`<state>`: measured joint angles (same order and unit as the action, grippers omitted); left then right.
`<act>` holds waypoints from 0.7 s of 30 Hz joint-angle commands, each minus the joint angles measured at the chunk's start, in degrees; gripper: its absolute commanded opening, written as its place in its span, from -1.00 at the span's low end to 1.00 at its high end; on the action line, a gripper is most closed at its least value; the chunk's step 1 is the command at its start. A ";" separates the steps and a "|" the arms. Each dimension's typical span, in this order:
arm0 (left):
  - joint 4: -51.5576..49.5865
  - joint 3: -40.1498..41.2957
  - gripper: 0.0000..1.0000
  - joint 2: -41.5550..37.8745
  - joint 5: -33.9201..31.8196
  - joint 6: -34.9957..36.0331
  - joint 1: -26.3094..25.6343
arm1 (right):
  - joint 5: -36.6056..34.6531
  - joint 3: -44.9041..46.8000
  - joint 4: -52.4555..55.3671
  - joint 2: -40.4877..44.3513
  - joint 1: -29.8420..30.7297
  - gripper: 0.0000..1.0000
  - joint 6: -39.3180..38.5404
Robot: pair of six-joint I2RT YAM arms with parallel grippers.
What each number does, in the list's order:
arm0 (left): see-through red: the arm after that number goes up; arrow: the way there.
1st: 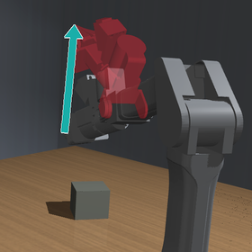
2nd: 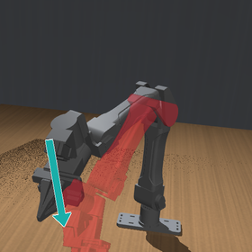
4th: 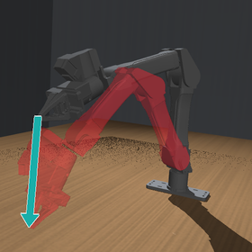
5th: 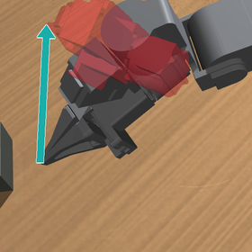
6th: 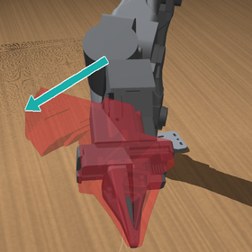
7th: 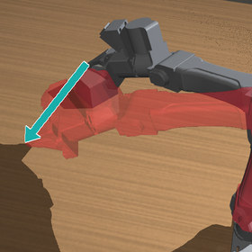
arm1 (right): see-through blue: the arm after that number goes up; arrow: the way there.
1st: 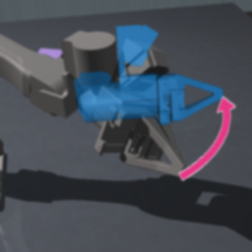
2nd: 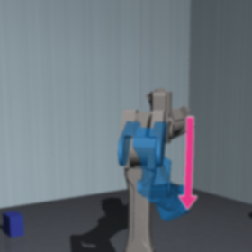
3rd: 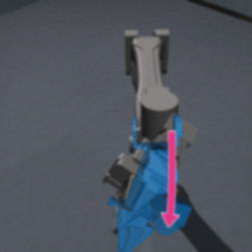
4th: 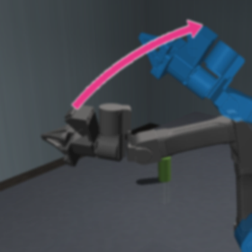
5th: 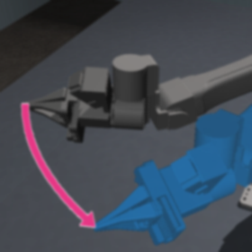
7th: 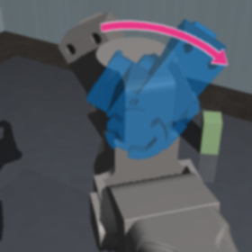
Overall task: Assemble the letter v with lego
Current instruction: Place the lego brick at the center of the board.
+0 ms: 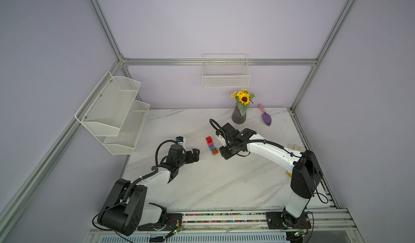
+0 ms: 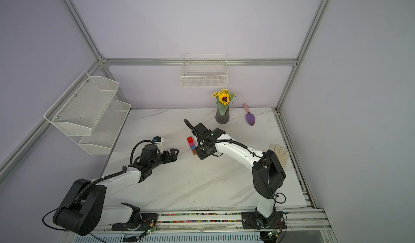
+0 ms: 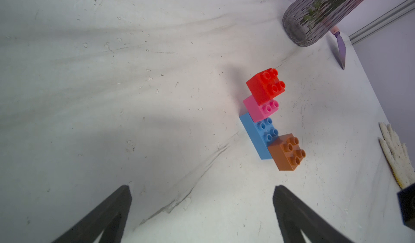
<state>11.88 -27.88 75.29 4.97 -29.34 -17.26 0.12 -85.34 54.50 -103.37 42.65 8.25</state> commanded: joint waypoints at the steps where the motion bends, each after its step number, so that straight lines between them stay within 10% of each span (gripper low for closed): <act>1: -0.06 -2.09 0.99 -1.98 0.65 1.13 0.29 | 2.84 1.33 8.61 -2.53 -0.45 -0.58 0.30; 21: -0.89 -2.75 1.00 -1.72 0.40 1.31 0.29 | 2.81 2.23 3.68 -11.16 -0.91 -0.25 1.35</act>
<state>10.55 -28.73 74.63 5.15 -29.12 -17.26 3.40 -83.57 59.79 -113.93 42.00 8.95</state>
